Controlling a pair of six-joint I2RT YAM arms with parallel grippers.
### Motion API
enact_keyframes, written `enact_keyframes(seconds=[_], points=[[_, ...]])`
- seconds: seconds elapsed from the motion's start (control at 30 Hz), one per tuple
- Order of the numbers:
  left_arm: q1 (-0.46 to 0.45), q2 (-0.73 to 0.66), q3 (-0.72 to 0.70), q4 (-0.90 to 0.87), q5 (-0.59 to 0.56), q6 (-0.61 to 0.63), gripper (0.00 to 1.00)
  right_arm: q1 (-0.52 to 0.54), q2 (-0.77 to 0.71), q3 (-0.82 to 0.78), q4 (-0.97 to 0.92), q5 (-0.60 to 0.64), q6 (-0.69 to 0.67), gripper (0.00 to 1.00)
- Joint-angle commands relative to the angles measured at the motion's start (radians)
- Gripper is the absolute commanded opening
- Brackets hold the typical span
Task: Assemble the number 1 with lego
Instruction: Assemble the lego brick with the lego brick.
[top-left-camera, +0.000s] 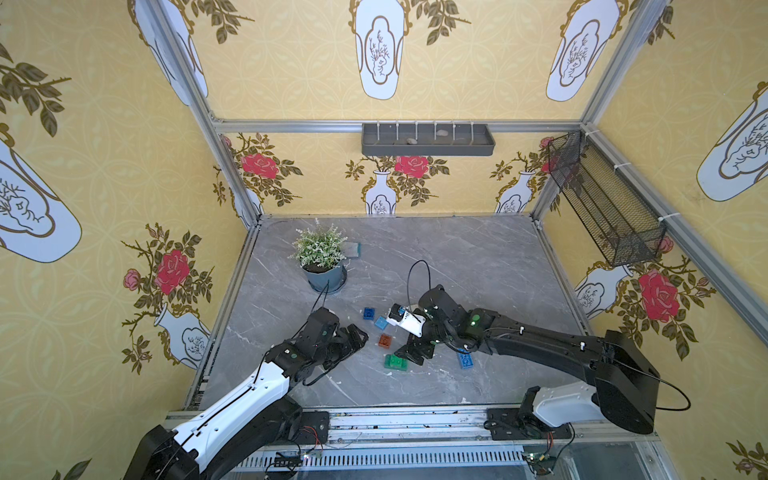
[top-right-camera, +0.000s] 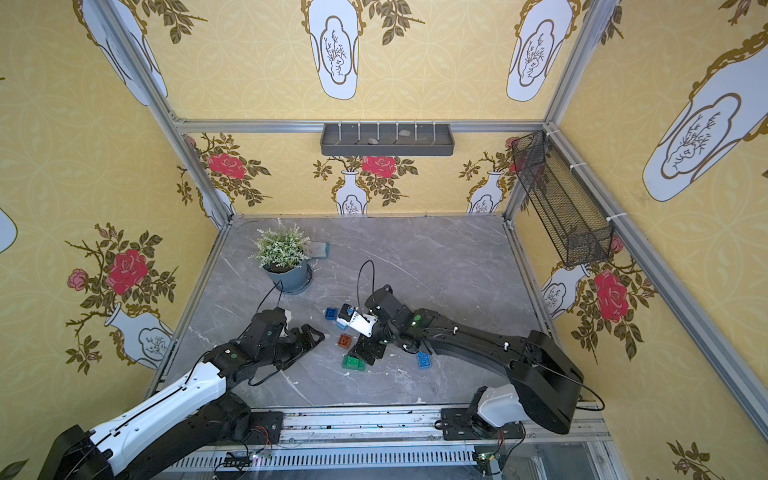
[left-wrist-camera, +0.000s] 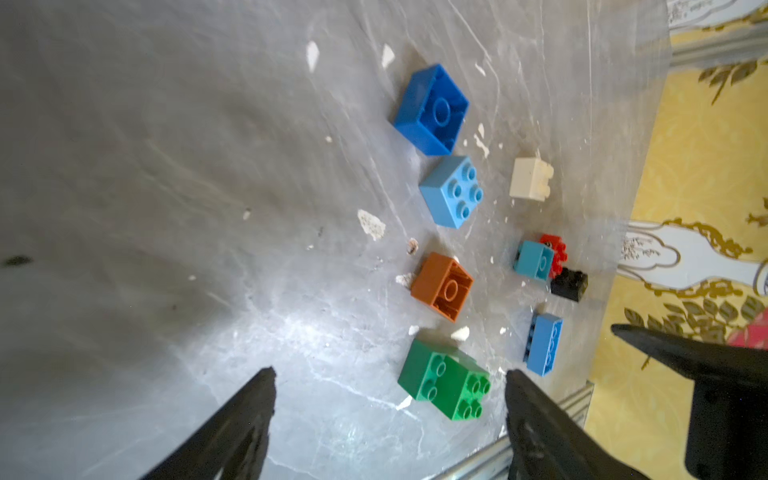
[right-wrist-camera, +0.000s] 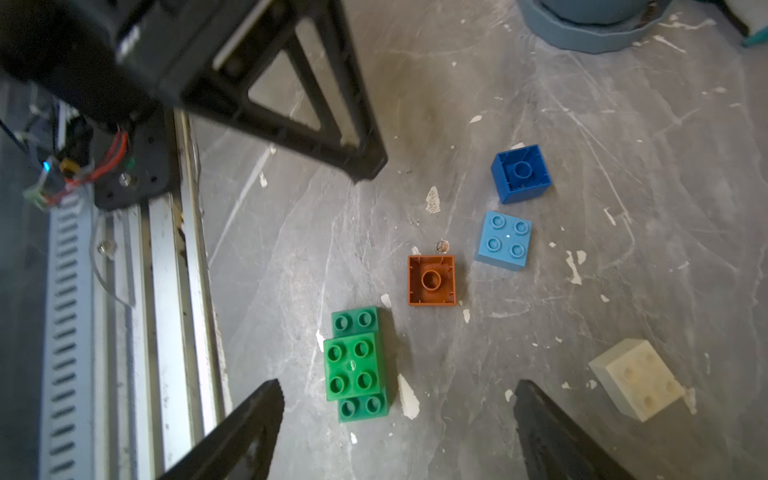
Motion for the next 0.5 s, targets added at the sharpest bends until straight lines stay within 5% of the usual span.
enact_keyframes(seconds=[0.0,0.23,0.47], points=[[-0.003,0.029,0.011,0.044,0.162,0.113,0.83,0.012,-0.034,-0.009,-0.016,0.152,0.425,0.78],[-0.064,0.095,0.023,0.129,0.276,0.162,0.74,0.059,-0.116,-0.131,-0.061,0.206,1.032,0.65],[-0.126,0.273,0.086,0.138,0.264,0.189,0.64,0.066,-0.025,-0.137,-0.045,0.109,1.132,0.63]])
